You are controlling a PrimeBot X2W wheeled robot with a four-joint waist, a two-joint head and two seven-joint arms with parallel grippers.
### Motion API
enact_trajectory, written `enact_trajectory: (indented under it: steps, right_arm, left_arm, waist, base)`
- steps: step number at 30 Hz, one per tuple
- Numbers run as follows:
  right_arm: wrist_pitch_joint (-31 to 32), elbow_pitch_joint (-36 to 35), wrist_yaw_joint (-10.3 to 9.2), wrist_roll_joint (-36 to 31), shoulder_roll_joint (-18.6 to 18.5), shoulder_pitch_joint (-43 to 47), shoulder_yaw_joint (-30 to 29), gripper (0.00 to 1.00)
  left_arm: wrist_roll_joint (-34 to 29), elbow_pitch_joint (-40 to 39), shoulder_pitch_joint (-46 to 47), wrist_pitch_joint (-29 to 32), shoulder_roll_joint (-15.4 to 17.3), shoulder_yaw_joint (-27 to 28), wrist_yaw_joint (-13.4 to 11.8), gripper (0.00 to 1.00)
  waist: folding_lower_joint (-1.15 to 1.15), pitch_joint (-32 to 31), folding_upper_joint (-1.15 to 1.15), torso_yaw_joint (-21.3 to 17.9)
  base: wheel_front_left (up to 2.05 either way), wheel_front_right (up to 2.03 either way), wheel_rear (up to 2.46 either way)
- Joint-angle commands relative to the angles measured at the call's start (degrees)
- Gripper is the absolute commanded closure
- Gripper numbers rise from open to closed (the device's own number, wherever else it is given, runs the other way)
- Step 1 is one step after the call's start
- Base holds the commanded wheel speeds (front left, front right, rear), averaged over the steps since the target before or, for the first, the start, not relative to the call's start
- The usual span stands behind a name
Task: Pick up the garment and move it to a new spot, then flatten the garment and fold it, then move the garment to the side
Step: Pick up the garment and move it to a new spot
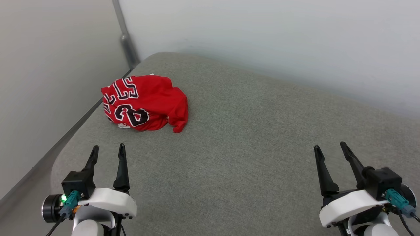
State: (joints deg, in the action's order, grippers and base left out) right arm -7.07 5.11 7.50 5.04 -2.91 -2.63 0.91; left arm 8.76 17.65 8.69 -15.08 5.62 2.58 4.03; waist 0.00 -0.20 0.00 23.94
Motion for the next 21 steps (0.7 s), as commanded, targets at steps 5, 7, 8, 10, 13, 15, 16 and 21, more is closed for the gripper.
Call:
enact_trajectory:
  steps: [5,7,8,10,13,15,16,21]
  right_arm:
    - [-0.3,0.1,-0.02,0.3,0.0,-0.6,0.2,0.00]
    - [-0.2,0.1,-0.02,0.2,0.0,-0.7,0.3,0.00]
    - [-0.1,0.0,-0.02,0.2,0.0,-0.8,0.4,0.00]
    - [0.1,-0.1,-0.02,0.0,0.0,-1.0,0.6,0.00]
    - [0.6,-0.7,-0.02,0.1,0.0,-1.2,0.7,0.00]
    - [0.8,-1.5,-0.02,-0.2,0.0,-1.9,1.0,0.00]
    - [1.1,-1.9,-0.02,-0.5,0.0,-2.3,0.9,0.00]
    - [2.4,-4.1,-0.02,-2.1,0.0,-5.2,1.5,0.00]
  left_arm:
    - [-0.8,-0.1,-0.4,-0.1,-0.1,0.3,0.2,0.00]
    - [-1.2,0.1,-0.2,-0.1,0.2,0.4,0.3,0.00]
    - [-1.1,0.3,0.2,-0.1,0.3,0.5,0.4,0.00]
    - [-1.1,0.4,1.2,-0.1,0.4,0.6,0.4,0.00]
    - [-1.0,0.9,3.4,-0.1,1.0,0.6,0.8,0.00]
    - [-0.8,1.5,5.8,-0.1,1.2,0.3,1.0,0.00]
    - [-0.5,1.9,7.5,0.1,1.6,0.2,1.1,0.00]
    - [0.8,4.7,18.1,4.8,5.2,1.5,1.5,0.00]
  waist:
    - [0.00,0.1,0.00,1.2]
    - [0.00,0.1,0.00,1.2]
    - [0.00,0.2,0.00,1.1]
    - [0.00,0.4,0.00,0.6]
    - [0.00,1.5,0.00,-0.3]
    - [0.00,2.7,0.00,-1.0]
    - [0.00,3.5,0.00,-1.5]
    - [0.00,8.7,0.00,-4.7]
  base:
    - [0.00,0.00,0.00]
    - [0.00,0.00,0.00]
    - [0.00,0.00,0.00]
    - [0.00,0.00,0.00]
    - [0.00,0.00,0.00]
    - [0.00,0.00,0.00]
    - [0.00,0.00,0.00]
    - [0.00,0.00,0.00]
